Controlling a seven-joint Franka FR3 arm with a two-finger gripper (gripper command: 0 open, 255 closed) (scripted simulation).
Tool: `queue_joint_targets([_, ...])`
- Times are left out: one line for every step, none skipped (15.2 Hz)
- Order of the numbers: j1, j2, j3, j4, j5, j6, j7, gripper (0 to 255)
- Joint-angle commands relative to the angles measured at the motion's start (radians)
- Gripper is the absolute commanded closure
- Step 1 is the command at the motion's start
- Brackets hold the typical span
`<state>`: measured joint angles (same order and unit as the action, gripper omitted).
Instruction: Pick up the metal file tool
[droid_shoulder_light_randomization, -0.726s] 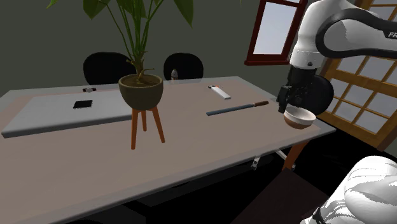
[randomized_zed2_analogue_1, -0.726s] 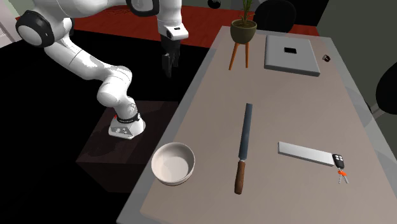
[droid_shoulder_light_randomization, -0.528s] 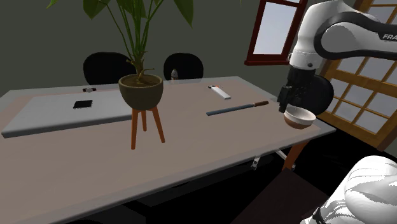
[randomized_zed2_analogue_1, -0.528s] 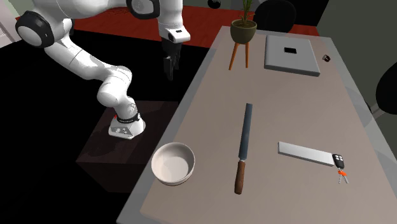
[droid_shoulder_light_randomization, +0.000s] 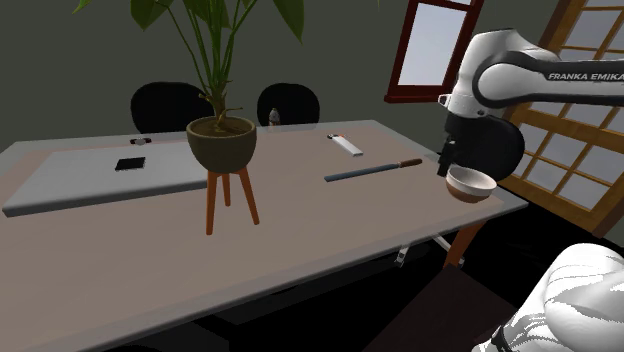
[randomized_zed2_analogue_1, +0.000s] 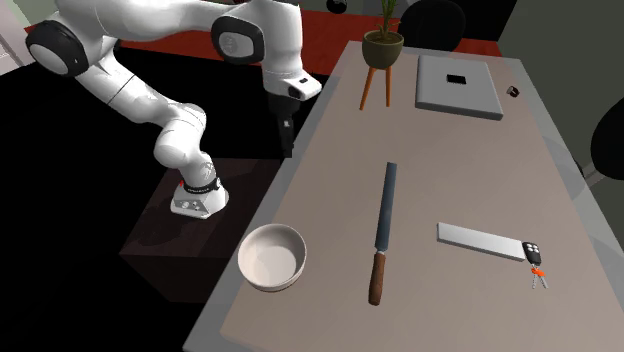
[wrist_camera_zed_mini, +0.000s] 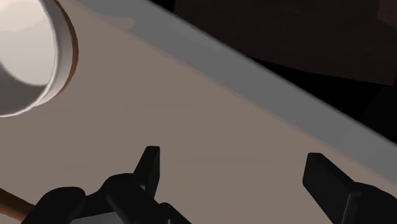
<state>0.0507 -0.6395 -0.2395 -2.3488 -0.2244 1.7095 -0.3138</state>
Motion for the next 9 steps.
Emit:
queue_joint_targets([0.015, 0.052, -0.057, 0.016, -0.024, 0.053, -0.119, 0])
queue_joint_targets([0.025, 0.081, -0.083, 0.027, -0.031, 0.078, -0.173, 0])
queue_joint_targets([0.034, 0.111, -0.108, 0.040, -0.036, 0.102, -0.227, 0])
queue_joint_targets([0.045, 0.143, -0.133, 0.054, -0.038, 0.127, -0.282, 0])
queue_joint_targets([0.056, 0.176, -0.157, 0.071, -0.037, 0.151, -0.337, 0])
queue_joint_targets([0.068, 0.211, -0.181, 0.088, -0.034, 0.174, -0.392, 0])
queue_joint_targets([0.080, 0.247, -0.204, 0.108, -0.028, 0.197, -0.448, 0])
queue_joint_targets([0.092, 0.284, -0.227, 0.128, -0.018, 0.219, -0.505, 0])
queue_joint_targets([0.104, 0.323, -0.249, 0.151, -0.006, 0.240, -0.562, 0])
